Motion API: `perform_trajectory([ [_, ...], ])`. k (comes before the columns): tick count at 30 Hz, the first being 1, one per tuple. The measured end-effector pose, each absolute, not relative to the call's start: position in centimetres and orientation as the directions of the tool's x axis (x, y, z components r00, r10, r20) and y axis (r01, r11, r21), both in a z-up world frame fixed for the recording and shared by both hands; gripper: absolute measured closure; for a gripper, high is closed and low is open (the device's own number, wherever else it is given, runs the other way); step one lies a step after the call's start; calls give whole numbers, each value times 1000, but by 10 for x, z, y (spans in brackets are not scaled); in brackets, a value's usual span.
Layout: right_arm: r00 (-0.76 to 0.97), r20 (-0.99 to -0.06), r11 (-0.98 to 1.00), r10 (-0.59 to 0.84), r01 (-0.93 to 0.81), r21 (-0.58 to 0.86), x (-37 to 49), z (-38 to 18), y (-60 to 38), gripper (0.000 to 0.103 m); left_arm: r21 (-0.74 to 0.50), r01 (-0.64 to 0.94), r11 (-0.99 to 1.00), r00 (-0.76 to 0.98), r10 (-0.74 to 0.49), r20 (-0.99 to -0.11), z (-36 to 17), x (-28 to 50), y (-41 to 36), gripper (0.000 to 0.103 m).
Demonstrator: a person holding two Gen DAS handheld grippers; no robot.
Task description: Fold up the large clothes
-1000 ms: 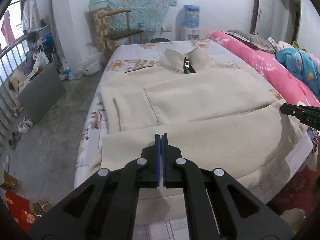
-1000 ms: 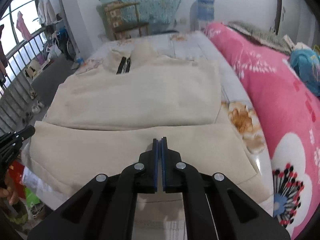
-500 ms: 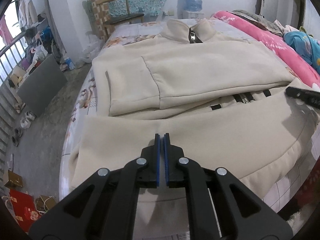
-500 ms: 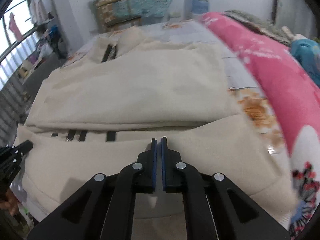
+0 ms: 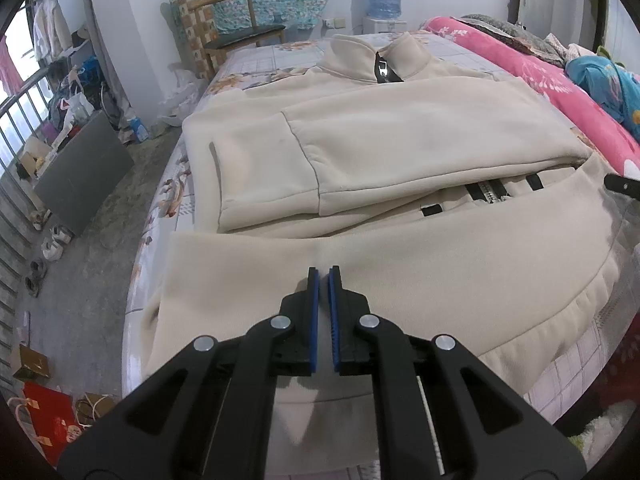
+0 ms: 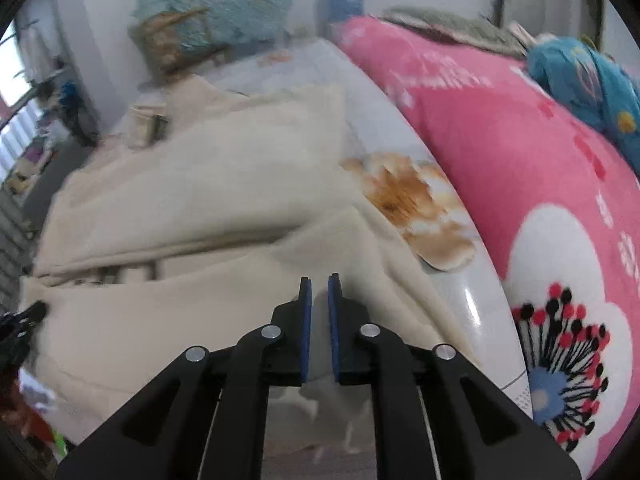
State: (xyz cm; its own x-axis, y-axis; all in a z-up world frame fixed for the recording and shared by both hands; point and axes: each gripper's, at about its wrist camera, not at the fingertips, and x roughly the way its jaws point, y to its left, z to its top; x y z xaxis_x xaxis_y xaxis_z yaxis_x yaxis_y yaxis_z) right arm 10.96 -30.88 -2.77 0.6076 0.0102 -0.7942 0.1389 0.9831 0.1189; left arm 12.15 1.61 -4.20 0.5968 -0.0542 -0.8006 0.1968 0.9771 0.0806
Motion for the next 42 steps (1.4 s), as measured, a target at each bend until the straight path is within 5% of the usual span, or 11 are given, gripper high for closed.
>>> perform_trajectory([
  [5,616,-752,972,233,-148,180,88,-8,-245,74,41,199,979,584,-85,-807,-41,124,21,95],
  [9,561,-773,941,297,-312,135,77,-22,-194,73,25,197,980,578,-96,-810,-41,125,23,94],
  [16,535,-812,949,233,-306,70,87,-40,-175,73,40,206,978,578,-89,-811,-41,125,23,92],
  [21,551,-754,896,358,-431,110,71,-23,-162,73,31,214,976,570,-99,-815,-40,124,25,91],
  [29,493,-792,900,359,-408,154,77,-47,-163,73,19,286,958,599,-163,-784,-11,94,26,86],
  [36,489,-795,902,359,-401,161,74,-49,-163,73,30,289,957,529,-134,-838,-36,69,24,84],
  [42,537,-738,875,409,-462,149,65,-19,-156,73,6,276,961,534,-148,-832,-37,67,27,84],
])
